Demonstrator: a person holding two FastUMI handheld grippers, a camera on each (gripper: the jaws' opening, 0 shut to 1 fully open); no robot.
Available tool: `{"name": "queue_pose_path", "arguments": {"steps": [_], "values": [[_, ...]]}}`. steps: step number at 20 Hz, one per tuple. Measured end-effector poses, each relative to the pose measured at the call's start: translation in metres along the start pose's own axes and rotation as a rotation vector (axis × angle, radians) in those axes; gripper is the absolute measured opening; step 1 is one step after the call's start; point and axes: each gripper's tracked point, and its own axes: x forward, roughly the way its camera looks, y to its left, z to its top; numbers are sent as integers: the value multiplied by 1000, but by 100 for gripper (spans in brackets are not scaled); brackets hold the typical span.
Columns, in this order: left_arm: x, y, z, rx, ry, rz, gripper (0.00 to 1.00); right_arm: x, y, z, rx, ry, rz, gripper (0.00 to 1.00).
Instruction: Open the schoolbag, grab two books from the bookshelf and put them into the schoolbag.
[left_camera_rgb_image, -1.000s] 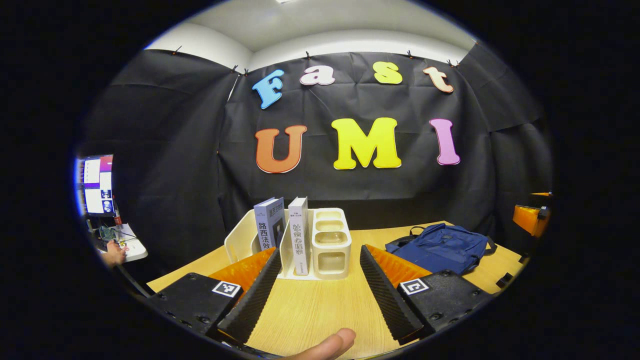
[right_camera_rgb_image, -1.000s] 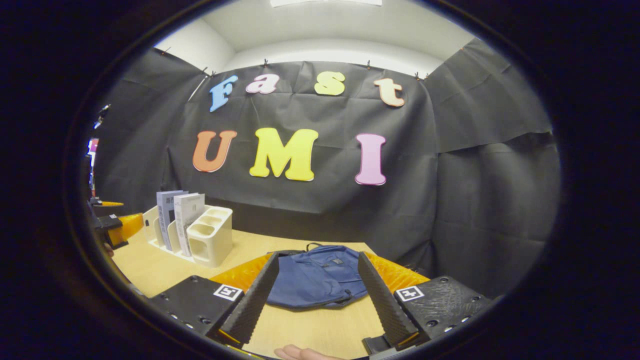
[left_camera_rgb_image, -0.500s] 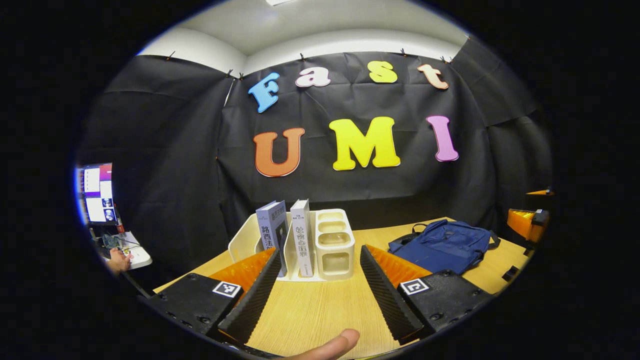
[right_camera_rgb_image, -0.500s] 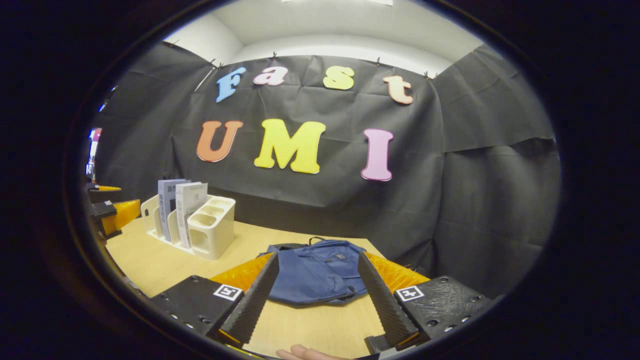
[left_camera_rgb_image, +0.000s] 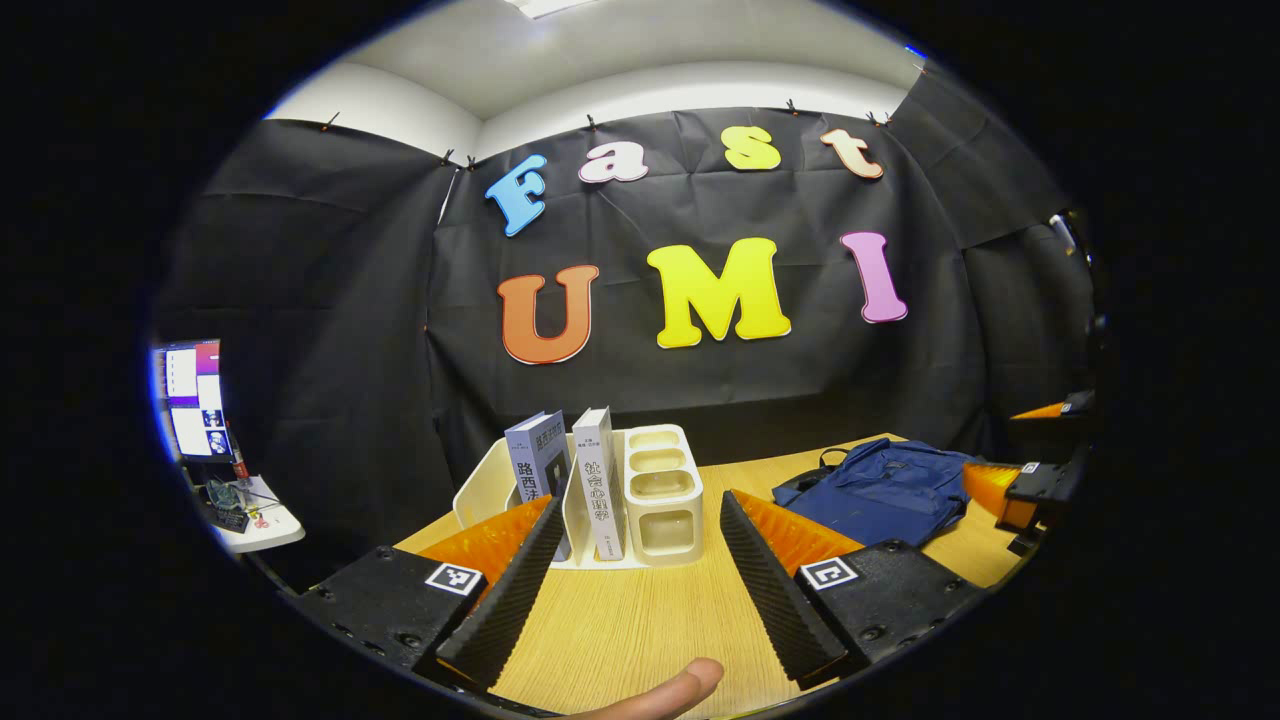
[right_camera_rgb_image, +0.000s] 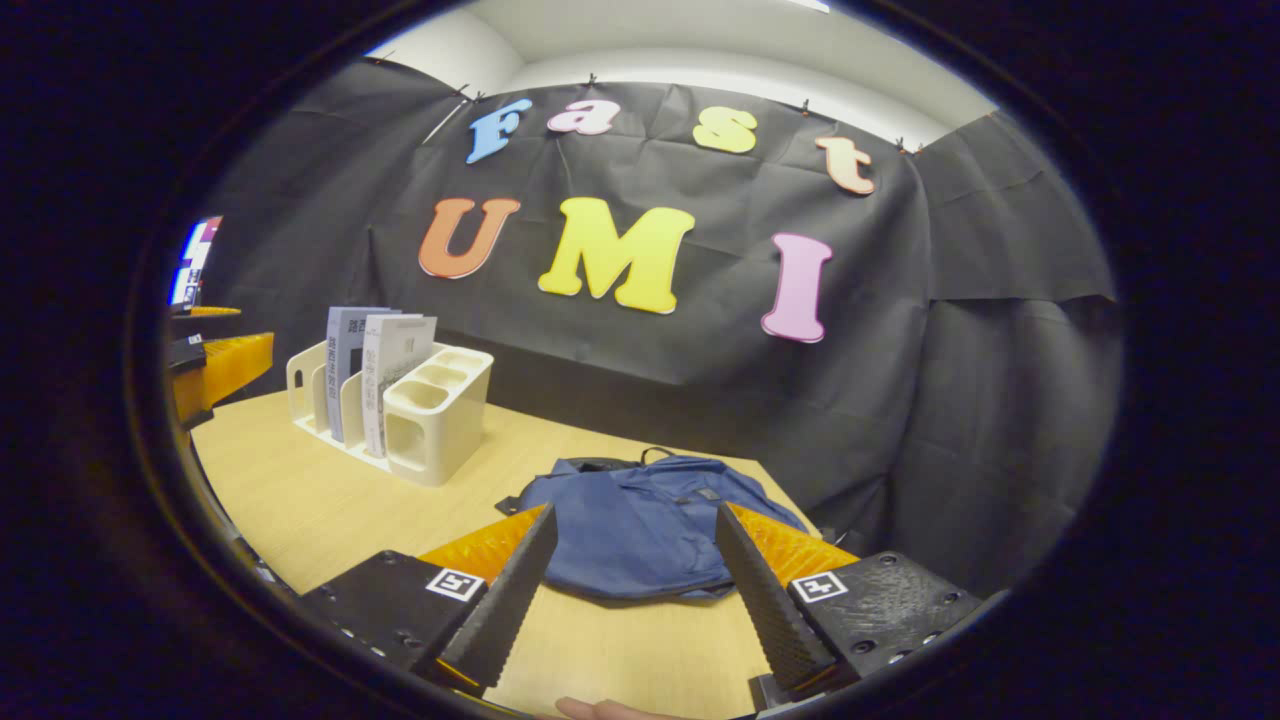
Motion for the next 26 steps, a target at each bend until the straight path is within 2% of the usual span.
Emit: {"name": "queue_pose_path", "arguments": {"steps": [1, 6, 7, 8, 9, 10, 15, 17, 19, 20, 22, 24, 26], "values": [[0, 1, 1, -1, -2, 2, 99, 9, 6, -6, -11, 21, 9, 95], [2, 12, -2, -12, 3, 20, 99, 65, 42, -34, -93, 151, 58, 98], [4, 14, -3, -15, 10, 24, 99, 76, 49, -39, -111, 175, 68, 95], [5, 17, -5, -17, 14, 28, 99, 85, 56, -45, -129, 200, 73, 98], [7, 19, -7, -20, 20, 33, 99, 93, 62, -52, -143, 226, 80, 95], [8, 21, -8, -23, 26, 38, 99, 103, 69, -57, -155, 251, 86, 99], [11, 26, -16, -31, 46, 47, 99, 145, 100, -78, -254, 337, 103, 95], [13, 28, -17, -33, 52, 51, 99, 157, 104, -87, -298, 384, 96, 98], [14, 30, -18, -35, 53, 53, 99, 169, 107, -92, -341, 418, 87, 95], [14, 31, -19, -35, 55, 54, 99, 173, 108, -94, -366, 431, 83, 98], [16, 32, -21, -38, 60, 56, 99, 180, 109, -99, -400, 454, 66, 94], [18, 32, -24, -41, 68, 55, 99, 188, 105, -96, -423, 450, 21, 99], [17, 32, -25, -41, 74, 55, 99, 192, 100, -96, -433, 464, -10, 93]]}}
